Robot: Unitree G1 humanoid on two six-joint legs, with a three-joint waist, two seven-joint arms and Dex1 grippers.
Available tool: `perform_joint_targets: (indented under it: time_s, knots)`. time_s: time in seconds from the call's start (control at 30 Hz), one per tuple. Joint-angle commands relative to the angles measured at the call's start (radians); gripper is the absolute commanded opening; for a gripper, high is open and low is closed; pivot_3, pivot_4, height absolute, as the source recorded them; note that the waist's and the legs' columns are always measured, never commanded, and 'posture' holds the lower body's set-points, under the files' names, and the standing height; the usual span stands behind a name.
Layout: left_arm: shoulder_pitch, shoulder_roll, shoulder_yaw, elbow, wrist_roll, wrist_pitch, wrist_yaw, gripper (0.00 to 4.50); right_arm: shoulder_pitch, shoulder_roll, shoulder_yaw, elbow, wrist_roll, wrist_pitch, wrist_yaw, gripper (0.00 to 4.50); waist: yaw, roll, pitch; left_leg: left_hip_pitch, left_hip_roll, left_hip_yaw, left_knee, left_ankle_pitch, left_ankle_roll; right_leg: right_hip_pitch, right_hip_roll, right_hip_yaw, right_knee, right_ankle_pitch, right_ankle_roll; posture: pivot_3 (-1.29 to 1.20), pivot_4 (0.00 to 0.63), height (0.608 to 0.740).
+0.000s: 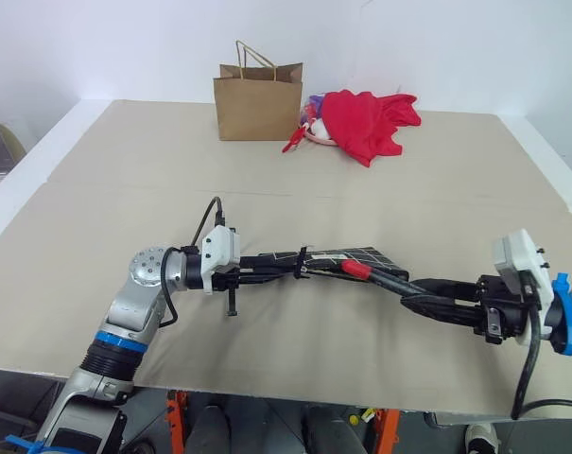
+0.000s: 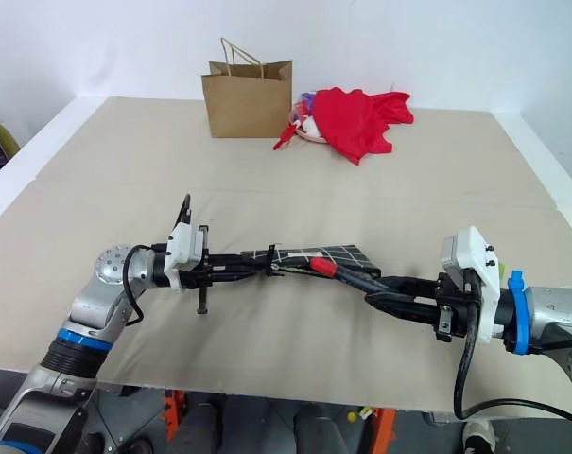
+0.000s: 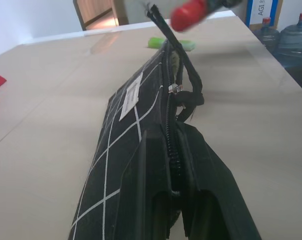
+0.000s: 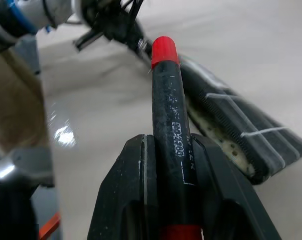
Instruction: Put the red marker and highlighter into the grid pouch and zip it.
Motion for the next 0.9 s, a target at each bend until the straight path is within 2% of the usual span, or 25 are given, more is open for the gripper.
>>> perform_joint_targets:
  time_s: [0.03,0.5,0.7,0.9]
  knots:
    - [-0.015,-0.003,0.005,-0.022,-0.005,-0.012,0.006,0.00,0.009,-0.029,-0.003,0.034,-0.046,-0.029,0.026,0.66,0.000,0.000,0.000,0.000,0.000,0.000,0.000,0.001,-0.001,0.000,0.000,0.000,0.000,0.000,0.000,0.00,0.150,0.740]
    - [-0.005,-0.010,0.003,-0.050,-0.012,-0.006,0.013,0.00,-0.043,-0.036,0.089,0.086,-0.141,-0.086,0.049,0.66,0.001,0.000,0.000,0.000,0.000,0.000,0.000,0.001,-0.001,0.000,0.000,0.000,0.000,0.000,0.001,0.00,0.150,0.740]
    - [-0.009,-0.035,-0.016,-0.046,-0.007,-0.012,0.013,0.00,-0.230,-0.015,0.271,0.076,-0.176,-0.040,0.003,0.66,-0.002,0.000,0.000,0.000,0.000,0.000,0.000,0.001,-0.001,0.000,0.000,0.000,0.000,0.001,0.001,0.00,0.150,0.740]
    - [-0.007,-0.056,-0.026,-0.049,-0.007,-0.011,0.022,0.00,-0.389,0.030,0.382,0.134,-0.207,-0.005,-0.047,0.66,0.002,0.000,0.000,0.000,0.000,0.000,0.000,0.001,-0.002,0.000,0.000,0.000,0.000,0.001,0.001,0.00,0.150,0.740]
